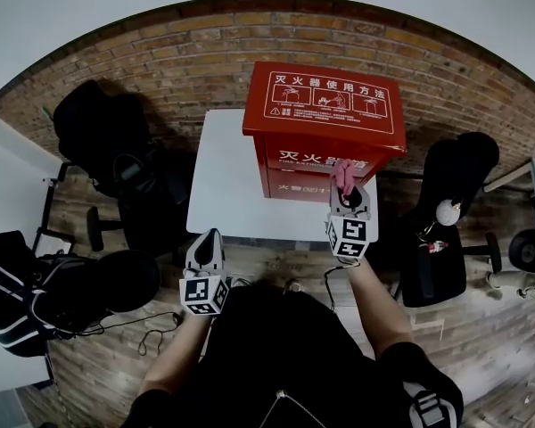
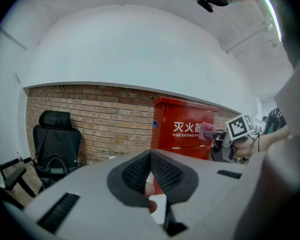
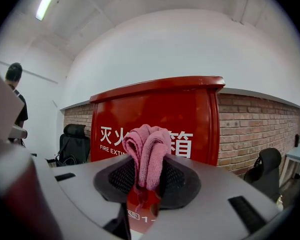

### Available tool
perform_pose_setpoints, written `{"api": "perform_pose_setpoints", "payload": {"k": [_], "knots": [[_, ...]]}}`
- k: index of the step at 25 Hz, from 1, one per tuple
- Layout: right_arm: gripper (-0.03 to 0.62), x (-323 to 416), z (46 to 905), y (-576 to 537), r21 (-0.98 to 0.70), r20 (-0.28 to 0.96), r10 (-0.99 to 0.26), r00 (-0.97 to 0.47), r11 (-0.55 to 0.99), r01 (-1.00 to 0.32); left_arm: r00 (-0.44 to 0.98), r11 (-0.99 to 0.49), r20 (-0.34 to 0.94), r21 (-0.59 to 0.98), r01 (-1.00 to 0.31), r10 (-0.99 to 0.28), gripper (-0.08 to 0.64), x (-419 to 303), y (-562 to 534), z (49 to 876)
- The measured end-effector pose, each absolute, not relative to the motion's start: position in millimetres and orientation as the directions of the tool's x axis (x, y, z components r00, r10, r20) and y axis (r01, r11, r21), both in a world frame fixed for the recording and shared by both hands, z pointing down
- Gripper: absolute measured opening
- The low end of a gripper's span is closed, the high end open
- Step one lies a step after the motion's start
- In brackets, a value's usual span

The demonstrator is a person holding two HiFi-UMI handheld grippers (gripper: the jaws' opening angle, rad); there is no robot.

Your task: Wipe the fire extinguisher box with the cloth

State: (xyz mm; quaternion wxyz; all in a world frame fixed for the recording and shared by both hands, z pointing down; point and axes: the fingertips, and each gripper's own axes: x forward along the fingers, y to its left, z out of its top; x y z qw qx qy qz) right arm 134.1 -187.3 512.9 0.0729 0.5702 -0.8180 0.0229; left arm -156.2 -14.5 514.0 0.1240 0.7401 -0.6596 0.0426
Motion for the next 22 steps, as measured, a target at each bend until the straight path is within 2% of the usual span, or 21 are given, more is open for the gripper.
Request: {"api": "perform_pose_setpoints", "payload": {"k": [22], "knots": [[0.110, 90.1, 513.6, -189.0, 0.056, 0.157, -0.925, -0.347, 0.359, -0.932, 0.189, -0.156, 0.232, 0.155, -0.976, -0.954, 0.018, -201.8, -36.1, 516.2]]}}
